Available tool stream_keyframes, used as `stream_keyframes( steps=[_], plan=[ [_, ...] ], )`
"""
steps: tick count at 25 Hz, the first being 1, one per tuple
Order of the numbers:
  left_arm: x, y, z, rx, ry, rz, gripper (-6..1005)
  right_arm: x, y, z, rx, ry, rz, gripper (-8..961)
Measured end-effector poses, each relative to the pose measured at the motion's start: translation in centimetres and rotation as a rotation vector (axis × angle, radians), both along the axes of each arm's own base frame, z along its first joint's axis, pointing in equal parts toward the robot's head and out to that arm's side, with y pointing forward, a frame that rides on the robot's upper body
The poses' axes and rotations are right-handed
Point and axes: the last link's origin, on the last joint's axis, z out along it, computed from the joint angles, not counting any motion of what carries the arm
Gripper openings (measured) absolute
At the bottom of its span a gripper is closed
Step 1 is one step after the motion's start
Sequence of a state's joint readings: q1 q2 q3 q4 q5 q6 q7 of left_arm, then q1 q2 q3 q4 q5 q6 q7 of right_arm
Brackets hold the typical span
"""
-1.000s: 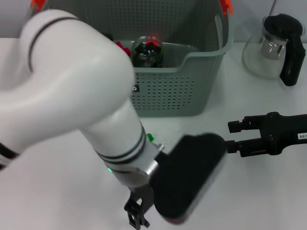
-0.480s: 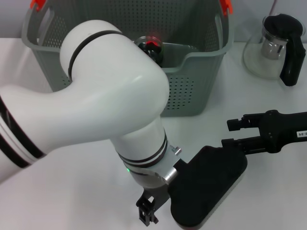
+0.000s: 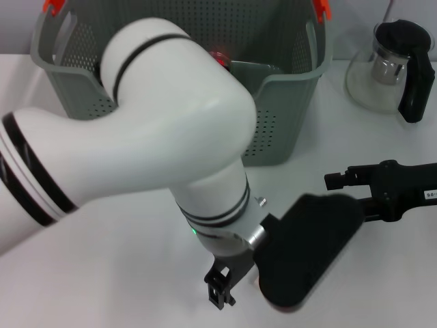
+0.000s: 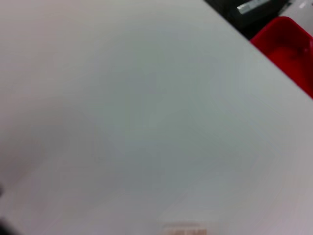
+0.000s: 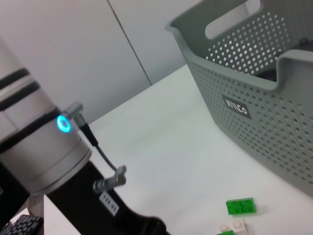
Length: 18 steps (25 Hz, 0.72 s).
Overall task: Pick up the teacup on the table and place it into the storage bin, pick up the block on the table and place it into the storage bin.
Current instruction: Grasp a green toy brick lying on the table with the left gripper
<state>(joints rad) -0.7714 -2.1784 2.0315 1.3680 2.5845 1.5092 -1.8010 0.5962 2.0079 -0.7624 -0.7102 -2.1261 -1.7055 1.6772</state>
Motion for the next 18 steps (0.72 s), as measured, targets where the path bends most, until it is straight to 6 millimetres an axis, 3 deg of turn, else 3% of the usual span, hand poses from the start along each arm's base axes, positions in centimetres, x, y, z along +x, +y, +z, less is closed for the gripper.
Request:
stream_keyframes(
  steps=[5, 10, 15, 18],
  plan=[
    [-0.6, 1.4, 2.8, 0.075, -0.090, 0.182, 919, 0.4, -0.2, 0.0, 0.001, -0.002, -0.005, 823],
    [-1.8, 2.2, 6.9, 0.116, -0.216, 0.392, 917, 0.5, -0.1, 0.4, 0.008, -0.007, -0.004, 822],
    [-3.9, 3.4, 10.9, 0.211, -0.362, 0.605, 914, 0.3, 0.1, 0.6, 0.009, -0.011, 0.001, 823],
    [-5.2, 3.7, 11.9, 0.272, -0.405, 0.682, 913, 0.3, 0.1, 0.6, 0.009, -0.013, 0.004, 823]
  ],
)
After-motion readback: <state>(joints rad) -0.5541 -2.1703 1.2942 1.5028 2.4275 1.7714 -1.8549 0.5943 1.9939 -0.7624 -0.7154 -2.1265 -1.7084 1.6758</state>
